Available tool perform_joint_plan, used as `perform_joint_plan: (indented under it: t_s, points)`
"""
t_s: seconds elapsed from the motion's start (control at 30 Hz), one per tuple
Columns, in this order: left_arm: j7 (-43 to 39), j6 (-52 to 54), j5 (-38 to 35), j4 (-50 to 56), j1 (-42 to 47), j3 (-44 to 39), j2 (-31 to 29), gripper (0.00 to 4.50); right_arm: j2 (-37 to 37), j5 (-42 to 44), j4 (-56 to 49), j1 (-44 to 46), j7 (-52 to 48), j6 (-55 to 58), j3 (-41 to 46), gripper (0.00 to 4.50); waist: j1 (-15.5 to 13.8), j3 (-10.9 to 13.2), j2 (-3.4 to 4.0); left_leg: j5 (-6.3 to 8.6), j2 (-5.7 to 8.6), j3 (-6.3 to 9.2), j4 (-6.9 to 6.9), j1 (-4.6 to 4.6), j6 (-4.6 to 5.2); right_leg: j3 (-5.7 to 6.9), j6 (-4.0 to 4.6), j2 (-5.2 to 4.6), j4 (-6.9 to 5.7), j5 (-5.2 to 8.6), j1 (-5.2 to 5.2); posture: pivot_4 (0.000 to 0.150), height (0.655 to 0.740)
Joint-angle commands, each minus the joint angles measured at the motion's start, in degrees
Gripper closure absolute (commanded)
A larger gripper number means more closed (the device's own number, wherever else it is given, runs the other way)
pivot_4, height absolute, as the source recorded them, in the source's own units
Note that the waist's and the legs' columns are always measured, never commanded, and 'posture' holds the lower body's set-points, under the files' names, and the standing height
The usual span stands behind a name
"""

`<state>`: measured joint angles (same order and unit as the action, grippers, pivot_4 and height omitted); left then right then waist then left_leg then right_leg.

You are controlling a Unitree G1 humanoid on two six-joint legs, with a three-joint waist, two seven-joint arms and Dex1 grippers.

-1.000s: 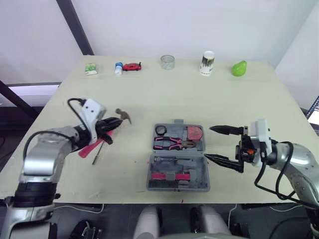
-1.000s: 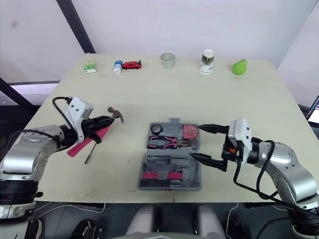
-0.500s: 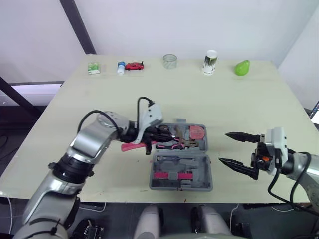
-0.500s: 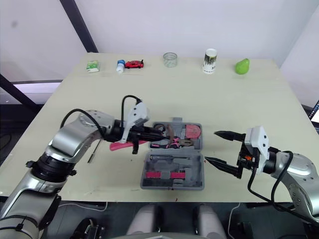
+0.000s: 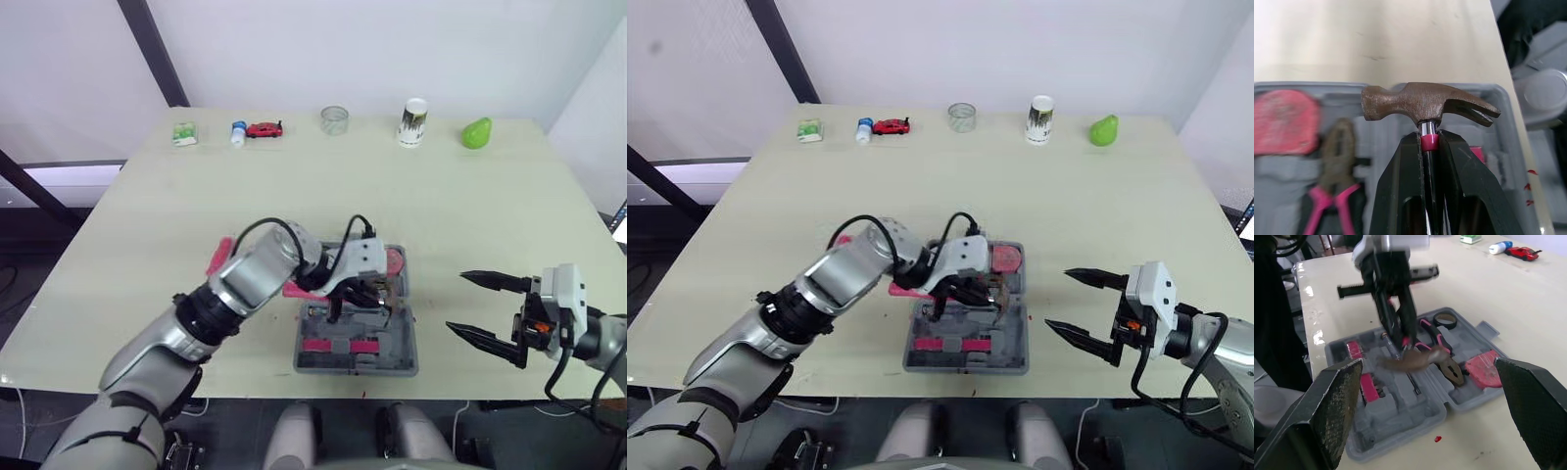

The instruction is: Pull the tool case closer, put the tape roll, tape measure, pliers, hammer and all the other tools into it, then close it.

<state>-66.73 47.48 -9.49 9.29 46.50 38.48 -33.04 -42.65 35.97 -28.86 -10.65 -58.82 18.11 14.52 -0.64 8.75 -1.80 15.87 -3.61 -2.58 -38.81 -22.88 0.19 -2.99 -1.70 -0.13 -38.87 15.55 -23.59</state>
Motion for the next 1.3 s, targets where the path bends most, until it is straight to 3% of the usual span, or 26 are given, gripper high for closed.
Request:
perform_joint_plan:
  t_s: [0.03, 0.47, 1.3]
  points:
    - [1.3, 3.3, 2.0, 1.5, 1.7, 2.5, 1.9, 4.5, -0.2, 0.7, -2.2, -1.3, 0.5, -0.7, 2.5, 0.0, 0.0, 0.0, 0.02, 0.0, 0.0, 0.02, 0.0, 0.01, 0.0, -0.01, 0.0, 0.01, -0.02, 0.0, 0.0, 0.15, 0.74]
    - [5.4, 10.5, 5.2, 0.4, 3.0, 8.9, 7.8, 4.5, -0.7, 0.1, -1.2, -2.8, 0.1, -2.0, 2.7, 0.0, -0.1, 0.0, 0.07, 0.0, 0.0, 0.04, -0.11, -0.01, 0.0, -0.01, 0.0, 0.01, -0.05, 0.0, 0.01, 0.15, 0.74]
    - [5.8, 8.5, 8.6, -8.9, 5.0, 13.6, 13.1, 4.5, 0.0, -1.4, -1.5, -4.6, 0.7, -2.7, 2.5, 0.0, -0.2, 0.0, 0.18, 0.01, 0.0, 0.08, -0.25, -0.01, 0.01, 0.0, -0.01, 0.02, -0.07, 0.0, 0.08, 0.15, 0.74]
